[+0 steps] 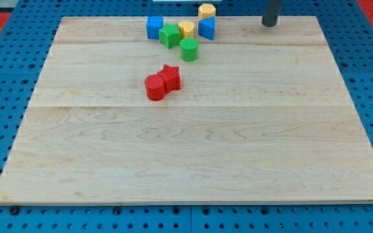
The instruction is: Point your arm towards the bottom right of the green circle
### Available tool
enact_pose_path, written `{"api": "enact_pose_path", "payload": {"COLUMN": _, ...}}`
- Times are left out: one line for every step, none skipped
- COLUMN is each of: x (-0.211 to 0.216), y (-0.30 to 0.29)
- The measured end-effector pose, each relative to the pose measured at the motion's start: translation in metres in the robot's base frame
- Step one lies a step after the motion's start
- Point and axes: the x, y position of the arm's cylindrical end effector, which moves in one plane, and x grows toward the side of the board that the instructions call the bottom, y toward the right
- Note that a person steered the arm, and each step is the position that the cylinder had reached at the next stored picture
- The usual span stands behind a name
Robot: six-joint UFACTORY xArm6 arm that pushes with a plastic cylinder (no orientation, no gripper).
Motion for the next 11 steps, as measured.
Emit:
{"api": "enact_pose_path", "payload": {"x": -0.002, "y": 0.009}}
{"api": "enact_pose_path", "payload": {"x": -0.003, "y": 0.009}}
{"api": "enact_pose_path", "payload": {"x": -0.003, "y": 0.009}}
{"api": "enact_pose_path", "payload": {"x": -0.005, "y": 0.009}}
{"api": "enact_pose_path", "payload": {"x": -0.007, "y": 0.009}}
{"api": "enact_pose_path", "payload": {"x": -0.01, "y": 0.009}}
{"api": "enact_pose_path", "payload": {"x": -0.013, "y": 0.009}}
{"api": "enact_pose_path", "payload": {"x": -0.016, "y": 0.009}}
{"api": "enact_pose_path", "payload": {"x": -0.018, "y": 0.009}}
{"api": "enact_pose_path", "payload": {"x": 0.028, "y": -0.032}}
{"api": "enact_pose_path", "payload": {"x": 0.101, "y": -0.125}}
